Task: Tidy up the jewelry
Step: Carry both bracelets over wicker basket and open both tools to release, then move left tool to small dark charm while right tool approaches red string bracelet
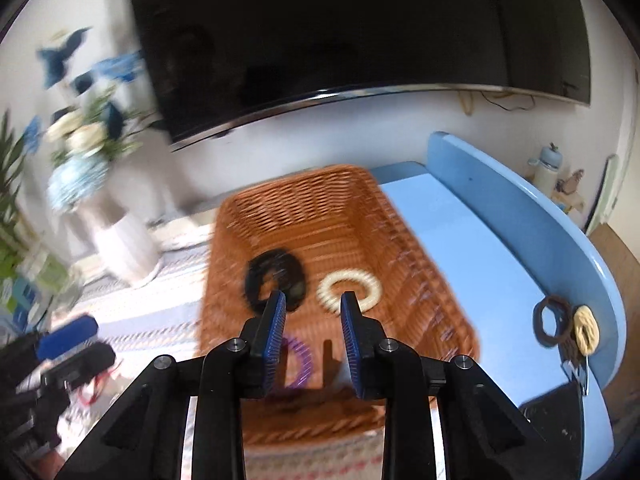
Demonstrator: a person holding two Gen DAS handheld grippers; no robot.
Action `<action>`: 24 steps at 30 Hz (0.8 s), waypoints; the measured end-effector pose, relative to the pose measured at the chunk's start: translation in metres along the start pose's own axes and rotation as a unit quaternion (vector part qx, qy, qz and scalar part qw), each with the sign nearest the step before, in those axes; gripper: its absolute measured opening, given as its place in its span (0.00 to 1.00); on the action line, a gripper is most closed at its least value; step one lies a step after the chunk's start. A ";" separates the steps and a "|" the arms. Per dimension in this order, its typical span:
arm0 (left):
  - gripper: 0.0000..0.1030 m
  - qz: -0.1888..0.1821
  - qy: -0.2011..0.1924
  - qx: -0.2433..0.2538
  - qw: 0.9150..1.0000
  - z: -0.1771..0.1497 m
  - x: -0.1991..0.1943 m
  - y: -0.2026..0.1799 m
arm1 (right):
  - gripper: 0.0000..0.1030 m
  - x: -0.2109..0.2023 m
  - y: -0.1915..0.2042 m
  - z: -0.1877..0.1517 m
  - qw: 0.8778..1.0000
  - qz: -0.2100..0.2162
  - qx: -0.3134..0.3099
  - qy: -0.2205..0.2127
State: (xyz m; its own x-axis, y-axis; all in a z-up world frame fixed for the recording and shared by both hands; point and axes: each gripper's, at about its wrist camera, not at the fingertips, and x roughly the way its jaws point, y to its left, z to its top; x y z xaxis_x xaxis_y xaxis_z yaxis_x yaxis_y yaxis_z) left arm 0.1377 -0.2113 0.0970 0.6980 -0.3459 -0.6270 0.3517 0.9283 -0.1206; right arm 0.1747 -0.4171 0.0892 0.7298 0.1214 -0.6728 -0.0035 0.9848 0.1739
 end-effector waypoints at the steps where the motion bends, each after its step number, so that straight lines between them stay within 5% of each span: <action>1: 0.41 0.015 -0.007 -0.001 1.000 -0.006 -0.012 0.006 | 0.30 -0.005 0.008 -0.003 1.000 0.005 -0.007 0.000; 10: 0.41 0.097 -0.035 -0.068 0.992 -0.054 -0.083 0.068 | 0.51 -0.042 0.125 -0.046 0.991 0.068 -0.114 -0.013; 18: 0.41 0.166 -0.035 -0.148 0.974 -0.105 -0.112 0.131 | 0.52 -0.019 0.186 -0.088 0.981 0.106 -0.161 0.008; 24: 0.41 0.181 -0.018 -0.183 0.966 -0.134 -0.110 0.165 | 0.52 0.000 0.198 -0.104 0.978 0.104 -0.180 0.013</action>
State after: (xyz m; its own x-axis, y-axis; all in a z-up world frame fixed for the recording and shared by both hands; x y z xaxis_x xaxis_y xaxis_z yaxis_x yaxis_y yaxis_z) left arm 0.0353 -0.0015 0.0431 0.7581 0.0124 -0.6521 -0.1590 0.9732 -0.1664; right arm 0.1027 -0.2095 0.0490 0.6701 0.3217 -0.6689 -0.3941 0.9179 0.0467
